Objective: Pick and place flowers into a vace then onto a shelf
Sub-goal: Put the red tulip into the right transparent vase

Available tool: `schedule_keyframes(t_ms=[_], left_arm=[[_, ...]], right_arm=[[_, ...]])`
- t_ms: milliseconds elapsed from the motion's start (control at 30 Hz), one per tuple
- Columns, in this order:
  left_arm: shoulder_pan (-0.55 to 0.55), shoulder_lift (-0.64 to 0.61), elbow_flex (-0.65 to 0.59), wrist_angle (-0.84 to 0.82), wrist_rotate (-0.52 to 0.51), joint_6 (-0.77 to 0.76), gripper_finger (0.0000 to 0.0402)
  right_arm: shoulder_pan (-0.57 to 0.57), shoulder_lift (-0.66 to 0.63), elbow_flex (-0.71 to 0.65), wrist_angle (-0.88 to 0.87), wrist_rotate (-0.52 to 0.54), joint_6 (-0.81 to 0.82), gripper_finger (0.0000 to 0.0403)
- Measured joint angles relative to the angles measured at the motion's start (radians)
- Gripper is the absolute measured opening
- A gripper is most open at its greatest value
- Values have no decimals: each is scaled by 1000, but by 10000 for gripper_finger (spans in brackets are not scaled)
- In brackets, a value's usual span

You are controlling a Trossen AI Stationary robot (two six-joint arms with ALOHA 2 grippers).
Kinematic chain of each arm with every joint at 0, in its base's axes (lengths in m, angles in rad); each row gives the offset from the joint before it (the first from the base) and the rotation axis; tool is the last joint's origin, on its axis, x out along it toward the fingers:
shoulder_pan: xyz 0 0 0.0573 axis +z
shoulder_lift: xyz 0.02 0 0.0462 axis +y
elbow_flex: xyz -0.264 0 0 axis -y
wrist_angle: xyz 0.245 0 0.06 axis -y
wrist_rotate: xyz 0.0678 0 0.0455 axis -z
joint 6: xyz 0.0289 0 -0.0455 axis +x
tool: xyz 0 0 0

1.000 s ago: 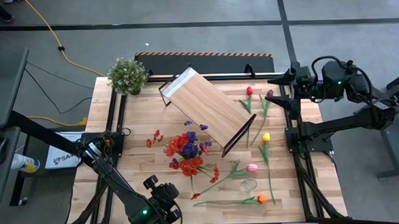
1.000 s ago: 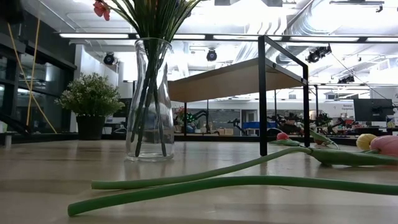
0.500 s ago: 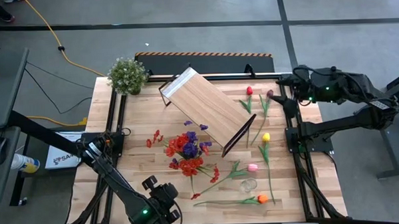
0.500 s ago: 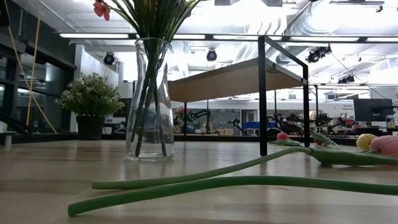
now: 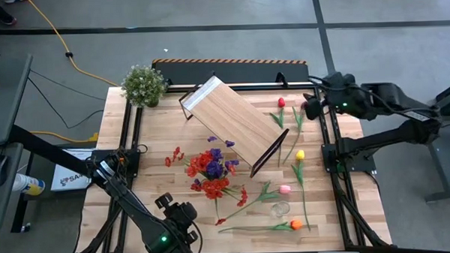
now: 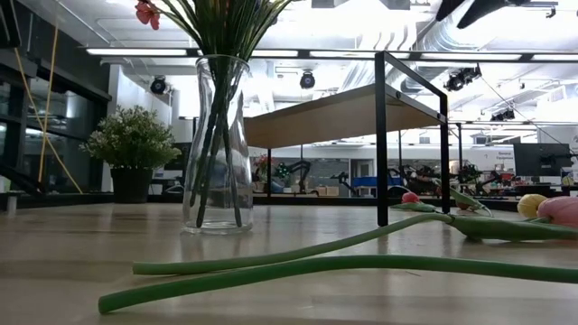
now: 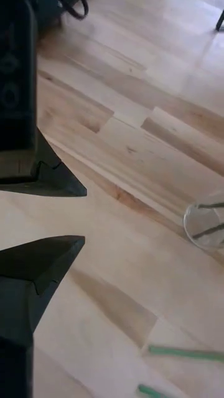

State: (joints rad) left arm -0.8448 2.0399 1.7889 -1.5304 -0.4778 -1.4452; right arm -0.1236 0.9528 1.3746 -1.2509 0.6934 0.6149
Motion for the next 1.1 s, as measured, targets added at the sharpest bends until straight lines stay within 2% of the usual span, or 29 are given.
schedule_keyframes(t_ms=[233, 667, 867, 1100], left_arm=[[0, 0, 0, -21, 0, 0, 145], [0, 0, 0, -28, -1, 0, 145], [0, 0, 0, -41, -7, 0, 145], [0, 0, 0, -41, -7, 0, 145]], right_arm=[[-109, 83, 0, -2, -33, 32, 303], [-394, 122, 0, -2, -265, -311, 303], [-561, 121, -12, 15, -431, -415, 303], [-729, 122, -136, 153, -660, -485, 303]])
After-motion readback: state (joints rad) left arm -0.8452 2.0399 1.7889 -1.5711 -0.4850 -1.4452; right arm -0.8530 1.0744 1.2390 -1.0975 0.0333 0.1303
